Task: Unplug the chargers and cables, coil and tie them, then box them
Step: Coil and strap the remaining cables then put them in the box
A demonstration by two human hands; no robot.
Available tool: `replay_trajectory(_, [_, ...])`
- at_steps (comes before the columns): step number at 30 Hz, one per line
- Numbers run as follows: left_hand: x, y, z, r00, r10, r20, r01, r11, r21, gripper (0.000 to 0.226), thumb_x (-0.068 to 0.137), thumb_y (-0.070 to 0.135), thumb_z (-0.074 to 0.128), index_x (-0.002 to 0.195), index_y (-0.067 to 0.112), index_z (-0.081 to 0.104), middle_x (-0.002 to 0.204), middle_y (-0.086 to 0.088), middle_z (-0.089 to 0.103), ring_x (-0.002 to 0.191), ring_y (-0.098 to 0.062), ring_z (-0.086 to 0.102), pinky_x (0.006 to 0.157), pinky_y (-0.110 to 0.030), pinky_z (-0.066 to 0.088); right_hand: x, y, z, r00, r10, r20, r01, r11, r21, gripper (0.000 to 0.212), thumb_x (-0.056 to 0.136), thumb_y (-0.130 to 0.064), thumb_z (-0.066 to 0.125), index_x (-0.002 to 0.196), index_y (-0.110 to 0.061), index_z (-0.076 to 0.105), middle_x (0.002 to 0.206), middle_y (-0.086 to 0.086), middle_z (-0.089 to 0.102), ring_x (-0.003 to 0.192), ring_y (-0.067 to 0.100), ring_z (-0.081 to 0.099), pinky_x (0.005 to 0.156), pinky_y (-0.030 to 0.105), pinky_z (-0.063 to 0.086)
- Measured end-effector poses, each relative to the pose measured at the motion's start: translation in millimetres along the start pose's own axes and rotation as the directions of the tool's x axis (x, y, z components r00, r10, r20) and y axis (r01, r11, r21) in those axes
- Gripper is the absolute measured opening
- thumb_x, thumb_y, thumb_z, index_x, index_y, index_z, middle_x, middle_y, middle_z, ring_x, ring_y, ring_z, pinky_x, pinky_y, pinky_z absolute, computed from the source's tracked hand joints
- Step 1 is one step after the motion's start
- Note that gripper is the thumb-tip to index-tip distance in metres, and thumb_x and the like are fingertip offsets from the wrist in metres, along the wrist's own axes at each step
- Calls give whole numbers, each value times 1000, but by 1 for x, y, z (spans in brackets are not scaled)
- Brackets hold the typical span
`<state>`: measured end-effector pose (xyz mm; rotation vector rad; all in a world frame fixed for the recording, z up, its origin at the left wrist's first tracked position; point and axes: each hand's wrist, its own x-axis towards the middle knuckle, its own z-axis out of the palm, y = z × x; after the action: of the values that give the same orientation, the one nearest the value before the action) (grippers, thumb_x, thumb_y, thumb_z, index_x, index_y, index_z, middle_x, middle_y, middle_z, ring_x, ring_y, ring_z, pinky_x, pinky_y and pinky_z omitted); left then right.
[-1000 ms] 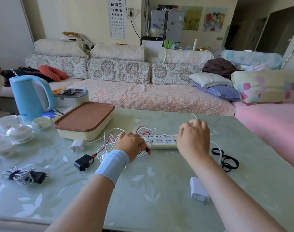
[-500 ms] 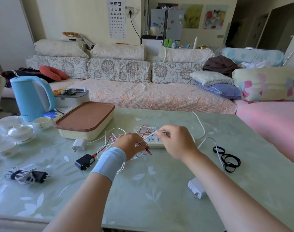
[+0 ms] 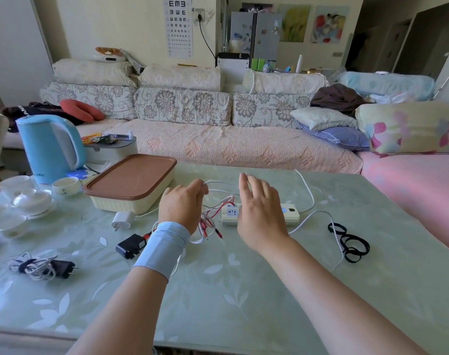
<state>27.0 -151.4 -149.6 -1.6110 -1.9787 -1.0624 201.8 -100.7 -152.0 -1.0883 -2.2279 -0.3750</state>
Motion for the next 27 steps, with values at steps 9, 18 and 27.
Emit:
replay_trajectory(9, [7, -2, -22, 695, -497, 519, 581, -37, -813, 31, 102, 23, 41, 77, 15, 57, 47, 4, 42, 49, -17, 41, 46, -20, 34, 0, -22, -3, 996, -87, -37, 94, 938, 334, 50, 82, -7, 57, 131, -12, 59, 132, 9, 58, 116, 29, 53, 96, 42, 47])
replay_trajectory(18, [-5, 15, -38, 897, -177, 406, 442, 335, -832, 26, 97, 19, 54, 83, 14, 74, 62, -3, 58, 58, -18, 53, 57, -29, 50, -2, -36, -3, 923, -88, 375, -181, 759, 625, 24, 83, -24, 65, 104, -36, 70, 105, -5, 62, 93, 13, 59, 88, 33, 49])
replay_trajectory(27, [-13, 20, -22, 930, -3, 367, 276, 664, -695, 21, 82, 18, 62, 95, 34, 64, 97, 9, 63, 84, -5, 59, 76, -18, 48, 6, -28, -7, 949, 131, 288, -289, 727, 623, 26, 85, -33, 71, 69, -13, 72, 65, 8, 67, 58, 11, 51, 58, 31, 37])
